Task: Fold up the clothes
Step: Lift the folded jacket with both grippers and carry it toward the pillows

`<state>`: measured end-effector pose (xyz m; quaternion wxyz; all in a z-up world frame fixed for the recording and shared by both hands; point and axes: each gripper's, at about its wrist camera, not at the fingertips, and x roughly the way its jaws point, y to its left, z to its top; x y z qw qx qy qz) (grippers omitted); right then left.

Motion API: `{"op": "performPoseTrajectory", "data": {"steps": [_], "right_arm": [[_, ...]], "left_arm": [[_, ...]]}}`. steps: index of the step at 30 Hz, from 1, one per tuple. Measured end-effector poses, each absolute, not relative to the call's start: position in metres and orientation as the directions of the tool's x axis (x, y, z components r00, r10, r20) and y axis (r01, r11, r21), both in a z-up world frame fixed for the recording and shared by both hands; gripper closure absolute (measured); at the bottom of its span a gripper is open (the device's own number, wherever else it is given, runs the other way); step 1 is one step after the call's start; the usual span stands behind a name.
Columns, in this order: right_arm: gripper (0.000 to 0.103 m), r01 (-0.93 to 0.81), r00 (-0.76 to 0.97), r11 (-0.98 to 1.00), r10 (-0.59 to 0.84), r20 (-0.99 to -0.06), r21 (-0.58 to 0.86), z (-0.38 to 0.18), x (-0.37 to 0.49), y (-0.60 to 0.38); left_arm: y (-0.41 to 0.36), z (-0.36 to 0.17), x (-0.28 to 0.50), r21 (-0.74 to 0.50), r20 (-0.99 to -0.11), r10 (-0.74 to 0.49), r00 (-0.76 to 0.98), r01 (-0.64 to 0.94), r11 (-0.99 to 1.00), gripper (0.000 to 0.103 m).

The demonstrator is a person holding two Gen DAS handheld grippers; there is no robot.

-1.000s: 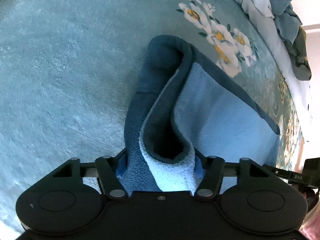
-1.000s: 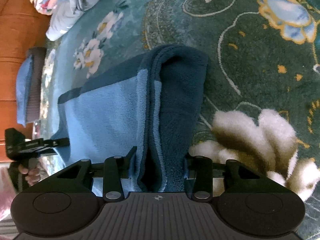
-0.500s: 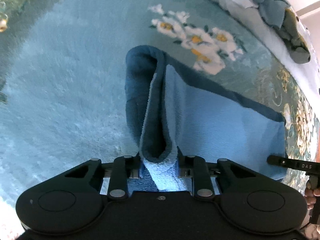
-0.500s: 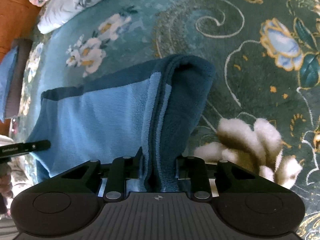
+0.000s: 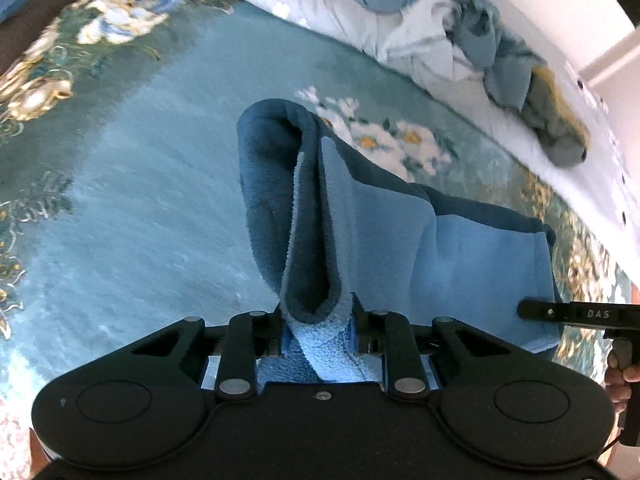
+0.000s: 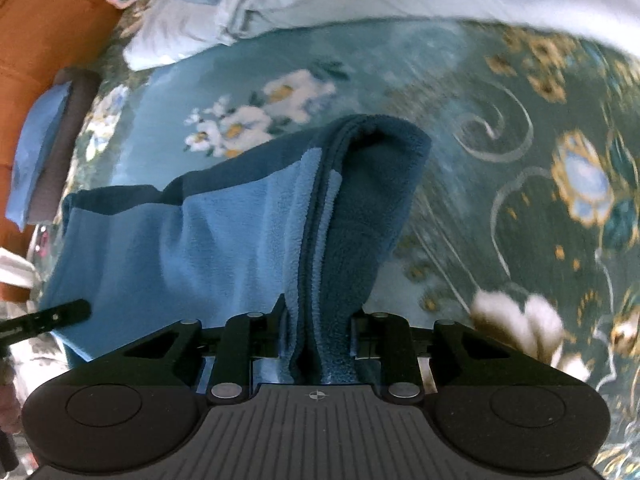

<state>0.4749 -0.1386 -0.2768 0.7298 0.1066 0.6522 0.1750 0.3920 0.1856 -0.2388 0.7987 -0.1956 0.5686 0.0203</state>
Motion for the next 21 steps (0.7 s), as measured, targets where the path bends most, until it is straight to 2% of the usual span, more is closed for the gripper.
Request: {"op": "performPoseTrajectory", "data": {"steps": [11,21], "right_arm": [[0.08,-0.319,0.089,0.895,0.356,-0.93,0.312,-0.235,0.536,-0.014],[0.08,-0.551,-0.02,0.778,0.351,-0.936,0.303,-0.245,0.579,0.167]], "left_arm": [[0.29,-0.221,0.37,-0.364,-0.873,-0.178,0.454,-0.366,0.856,0.08],[0.407,-0.226,0.326,-0.39,-0.866,-0.076,0.495,-0.57,0.723,0.08]]}}
